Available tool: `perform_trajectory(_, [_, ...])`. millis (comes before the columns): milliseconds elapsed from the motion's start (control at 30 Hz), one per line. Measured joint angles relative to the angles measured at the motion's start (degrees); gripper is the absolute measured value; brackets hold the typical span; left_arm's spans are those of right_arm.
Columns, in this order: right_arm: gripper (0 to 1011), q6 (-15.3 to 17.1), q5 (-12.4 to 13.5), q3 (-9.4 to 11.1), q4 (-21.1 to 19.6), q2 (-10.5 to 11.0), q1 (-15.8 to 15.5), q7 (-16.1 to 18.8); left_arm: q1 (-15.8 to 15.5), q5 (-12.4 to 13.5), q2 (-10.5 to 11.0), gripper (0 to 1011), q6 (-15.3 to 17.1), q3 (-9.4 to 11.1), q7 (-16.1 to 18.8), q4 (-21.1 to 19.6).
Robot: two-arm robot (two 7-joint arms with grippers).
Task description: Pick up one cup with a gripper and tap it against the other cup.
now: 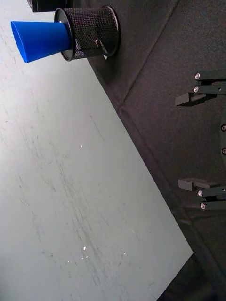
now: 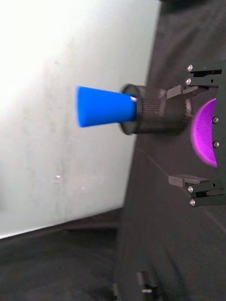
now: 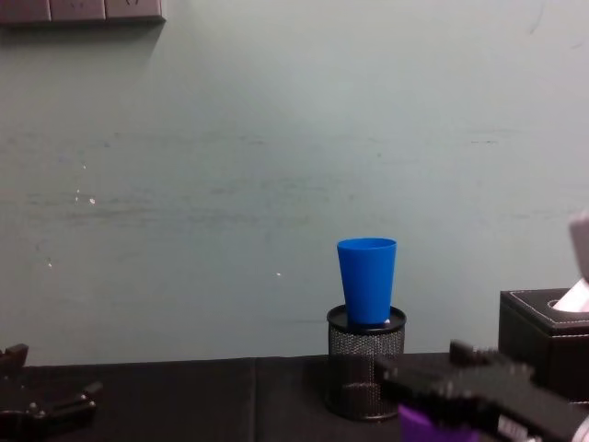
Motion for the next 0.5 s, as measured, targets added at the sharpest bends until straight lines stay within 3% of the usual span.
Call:
perform_trajectory(167, [1003, 1.6, -0.6, 1.6, -5.7, 0.4, -1.3, -2.3, 0.0, 0.0, 0.0, 1000, 0.0, 0.0, 0.0, 0.0])
perform_trajectory(267, [1003, 2.8, -0.9, 4.1, -8.0, -0.5, -1.8, -5.7, 0.0, 0.0, 0.0, 1000, 0.0, 0.0, 0.0, 0.0])
perform_trajectory(500, [1003, 4.3, -4.2, 7.2, -5.1, -1.9, -0.3, -11.5, 0.0, 0.0, 0.0, 1000, 0.0, 0.0, 0.0, 0.0])
